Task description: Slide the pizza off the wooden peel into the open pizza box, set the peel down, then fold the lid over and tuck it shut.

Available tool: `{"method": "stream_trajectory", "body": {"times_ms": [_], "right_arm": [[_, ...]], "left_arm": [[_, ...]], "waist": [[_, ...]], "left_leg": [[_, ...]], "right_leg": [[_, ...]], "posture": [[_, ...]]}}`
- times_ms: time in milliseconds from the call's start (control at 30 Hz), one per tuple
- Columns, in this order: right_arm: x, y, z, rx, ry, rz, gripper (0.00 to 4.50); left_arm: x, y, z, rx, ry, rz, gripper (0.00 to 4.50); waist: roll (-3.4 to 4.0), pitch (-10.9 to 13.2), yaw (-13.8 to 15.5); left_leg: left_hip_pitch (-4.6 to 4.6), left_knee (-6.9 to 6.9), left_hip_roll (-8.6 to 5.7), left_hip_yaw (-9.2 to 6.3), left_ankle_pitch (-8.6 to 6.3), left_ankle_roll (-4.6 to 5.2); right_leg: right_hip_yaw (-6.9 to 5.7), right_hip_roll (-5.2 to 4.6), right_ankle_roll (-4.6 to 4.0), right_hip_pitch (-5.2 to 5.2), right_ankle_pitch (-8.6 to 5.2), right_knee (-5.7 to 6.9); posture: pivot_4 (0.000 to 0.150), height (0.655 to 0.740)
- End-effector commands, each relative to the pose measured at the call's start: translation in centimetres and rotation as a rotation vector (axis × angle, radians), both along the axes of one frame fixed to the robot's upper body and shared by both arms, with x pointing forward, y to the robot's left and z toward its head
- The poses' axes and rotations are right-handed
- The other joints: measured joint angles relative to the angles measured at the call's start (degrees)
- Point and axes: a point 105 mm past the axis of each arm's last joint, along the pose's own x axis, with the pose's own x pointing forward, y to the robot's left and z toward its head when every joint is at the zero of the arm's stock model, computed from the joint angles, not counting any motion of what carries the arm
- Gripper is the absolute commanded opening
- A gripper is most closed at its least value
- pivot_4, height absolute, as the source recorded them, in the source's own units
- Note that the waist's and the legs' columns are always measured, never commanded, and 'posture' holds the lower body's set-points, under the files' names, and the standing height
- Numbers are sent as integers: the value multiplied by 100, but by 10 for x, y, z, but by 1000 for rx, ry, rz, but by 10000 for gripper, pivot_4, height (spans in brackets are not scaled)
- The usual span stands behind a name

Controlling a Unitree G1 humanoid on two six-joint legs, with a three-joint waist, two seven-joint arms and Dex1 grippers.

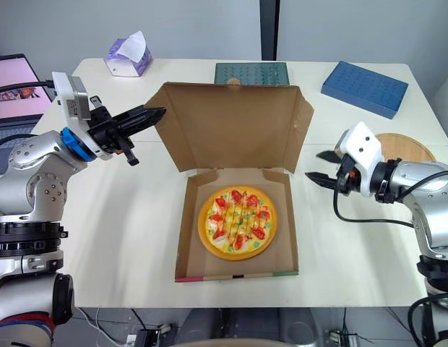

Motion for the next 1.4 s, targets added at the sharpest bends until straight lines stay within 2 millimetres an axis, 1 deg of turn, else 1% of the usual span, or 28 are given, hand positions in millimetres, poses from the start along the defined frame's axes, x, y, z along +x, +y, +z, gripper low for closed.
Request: {"method": "stream_trajectory", "body": {"times_ms": [33, 133, 233, 300, 333, 367, 600, 667, 767, 900, 1067, 1200, 1233, 1300, 1333, 1400], "right_arm": [[0, 12, 25, 115, -51, -17, 40362], [5, 24, 28, 180, -35, -36, 40362], [18, 25, 28, 215, -41, -110, 40362], [22, 26, 29, 221, -49, -125, 36653], [22, 28, 28, 217, -54, -118, 34546], [22, 29, 29, 218, -53, -114, 31378], [26, 34, 31, 217, -71, -117, 6805], [26, 34, 32, 214, -78, -119, 997], [27, 31, 37, 197, -109, -144, 412], [26, 25, 44, 171, -157, -184, 412], [25, 20, 50, 154, -188, -226, 412], [27, 15, 54, 148, -217, -273, 412], [28, 14, 55, 143, -226, -282, 412], [29, 14, 57, 136, -235, -293, 412], [28, 14, 58, 137, -239, -297, 412], [25, 16, 63, 137, -247, -296, 412]], "left_arm": [[-5, -2, 20, 6, -84, -9, 0], [-5, -3, 21, 5, -86, -13, 0], [-6, -4, 22, 4, -92, -14, 0], [-6, -4, 23, 1, -97, -12, 0], [-6, -4, 23, 0, -98, -11, 0], [-6, -4, 23, -1, -98, -9, 0], [-8, -7, 20, -20, -81, -4, 0], [-8, -8, 20, -18, -76, 0, 0], [-4, -15, 20, -20, -53, 22, 0], [2, -34, 17, -1, -26, 22, 0], [14, -52, 25, -15, 3, 45, 0], [23, -65, 32, -37, 32, 66, 0], [24, -69, 34, -51, 42, 61, 0], [18, -83, 36, -59, 65, 10, 0], [15, -86, 37, -57, 71, -4, 0], [10, -85, 41, -56, 70, -12, 0]], "waist": [[1, 0, -8], [1, 0, -6], [0, 0, -7], [0, 0, -10], [0, 0, -10], [0, 0, -10], [0, 0, -23], [0, 0, -29], [0, 0, -35], [0, 0, -16], [0, 0, -12], [0, 0, -12], [0, 0, -14], [0, 0, -24], [0, 0, -39], [0, 0, -70]], "left_leg": [[0, 0, -1, 1, 0, -1], [-2, -1, -1, -3, 1, -2], [-4, -1, -3, -8, 1, -1], [-4, -1, -3, -8, 1, -1], [-4, -1, -4, -8, 1, -1], [-5, -1, -4, -8, 1, -1], [-5, -1, -4, -9, 0, 0], [-4, -1, -4, -9, 0, 0], [-5, -1, -4, -9, 0, 1], [-8, 0, -6, -13, 0, 1], [-11, 3, -9, -15, 1, 0], [-11, 2, -8, -13, 1, -1], [-11, 3, -9, -13, 1, -1], [-11, 2, -9, -12, 3, -3], [-11, 2, -9, -12, 3, -4], [-13, 1, -9, -12, 10, -15]], "right_leg": [[1, 0, 0, -2, 0, 1], [0, 0, 0, -3, 0, 3], [-1, 0, 0, -5, 0, 3], [-1, 0, 0, -5, 0, 4], [-1, -1, 0, -6, 0, 4], [-1, -1, 0, -6, 1, 4], [-1, -1, 0, -7, 1, 7], [-2, 0, 0, -8, 1, 8], [-2, 0, 0, -8, 1, 9], [-2, 0, 1, -8, 1, 9], [-2, 0, 3, -9, 2, 8], [-2, 0, 3, -9, 2, 9], [-1, 0, 3, -9, 2, 9], [-1, 0, 3, -11, 2, 9], [-1, 0, 3, -12, 2, 10], [0, 0, 3, -14, 2, 10]], "posture": [[1500, 7400], [1500, 7400], [1500, 7400], [1500, 7400], [1500, 7400], [1500, 7400], [1500, 7400], [1500, 7400], [1500, 7400], [1500, 7400], [1500, 7400], [1500, 7400], [1500, 7400], [1500, 7400], [1500, 7400], [1500, 7400]]}}
